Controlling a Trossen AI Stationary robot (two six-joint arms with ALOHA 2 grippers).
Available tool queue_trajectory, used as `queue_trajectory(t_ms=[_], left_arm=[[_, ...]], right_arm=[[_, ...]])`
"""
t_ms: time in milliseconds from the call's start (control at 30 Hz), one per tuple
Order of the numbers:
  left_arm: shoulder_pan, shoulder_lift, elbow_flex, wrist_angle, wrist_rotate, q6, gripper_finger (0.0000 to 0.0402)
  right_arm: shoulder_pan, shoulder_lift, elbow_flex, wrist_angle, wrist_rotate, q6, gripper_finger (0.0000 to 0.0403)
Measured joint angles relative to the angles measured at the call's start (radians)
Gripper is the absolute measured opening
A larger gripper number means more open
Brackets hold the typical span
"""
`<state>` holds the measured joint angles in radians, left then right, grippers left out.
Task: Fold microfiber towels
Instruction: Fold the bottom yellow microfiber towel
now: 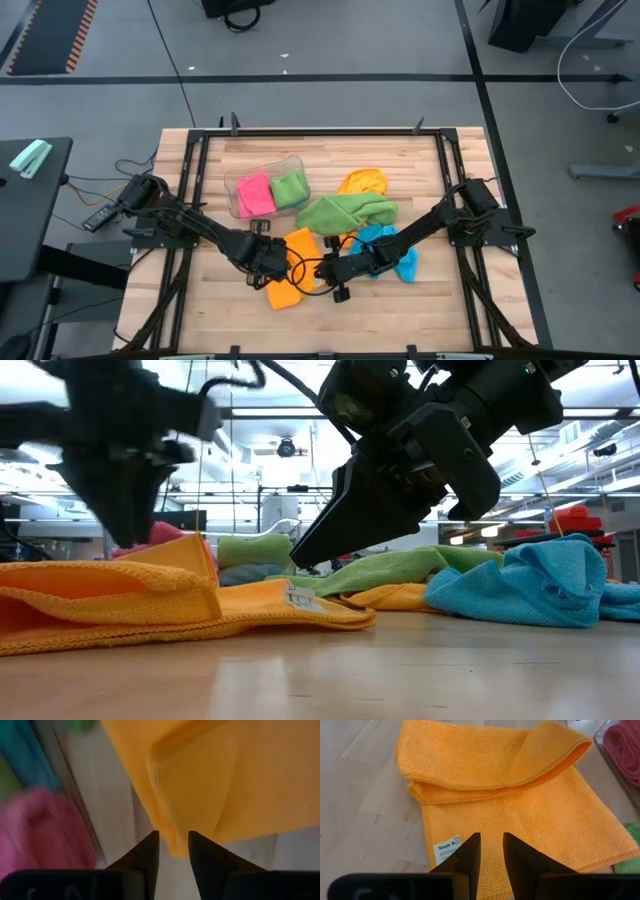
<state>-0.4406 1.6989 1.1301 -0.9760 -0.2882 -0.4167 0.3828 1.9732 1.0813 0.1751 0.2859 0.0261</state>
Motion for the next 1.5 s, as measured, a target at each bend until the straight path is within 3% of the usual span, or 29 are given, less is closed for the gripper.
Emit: queue_trajectory(t_ms=[200, 533, 667, 867, 1067, 1300, 1500], left_arm=[[-0.004, 0.001, -0.056, 0.002, 0.069, -0.102, 0.0123], [-0.013, 0.003, -0.087, 0.100, 0.052, -0.038, 0.0134], [-0.017, 0.003, -0.087, 0.089, -0.005, 0.025, 0.0097], [-0.018, 0.003, -0.087, 0.092, -0.024, 0.163, 0.0011], [-0.021, 0.003, -0.083, 0.105, -0.096, 0.279, 0.0016], [-0.072, 0.003, -0.083, 0.125, -0.159, 0.544, 0.0015], [-0.079, 0.003, -0.082, 0.141, -0.183, 0.551, 0.0018]], right_arm=[[0.000, 0.000, 0.000, 0.000, -0.001, 0.000, 0.0092], [0.000, 0.000, 0.000, 0.004, -0.003, 0.000, 0.0092], [0.000, 0.000, 0.000, 0.004, -0.003, 0.000, 0.0092], [0.000, 0.000, 0.000, 0.006, -0.003, -0.004, 0.0092], [0.000, 0.000, 0.000, 0.007, -0.003, -0.007, 0.0092], [0.000, 0.000, 0.000, 0.008, -0.003, -0.007, 0.0092], [-0.001, 0.000, 0.000, 0.088, -0.003, -0.030, 0.0092]])
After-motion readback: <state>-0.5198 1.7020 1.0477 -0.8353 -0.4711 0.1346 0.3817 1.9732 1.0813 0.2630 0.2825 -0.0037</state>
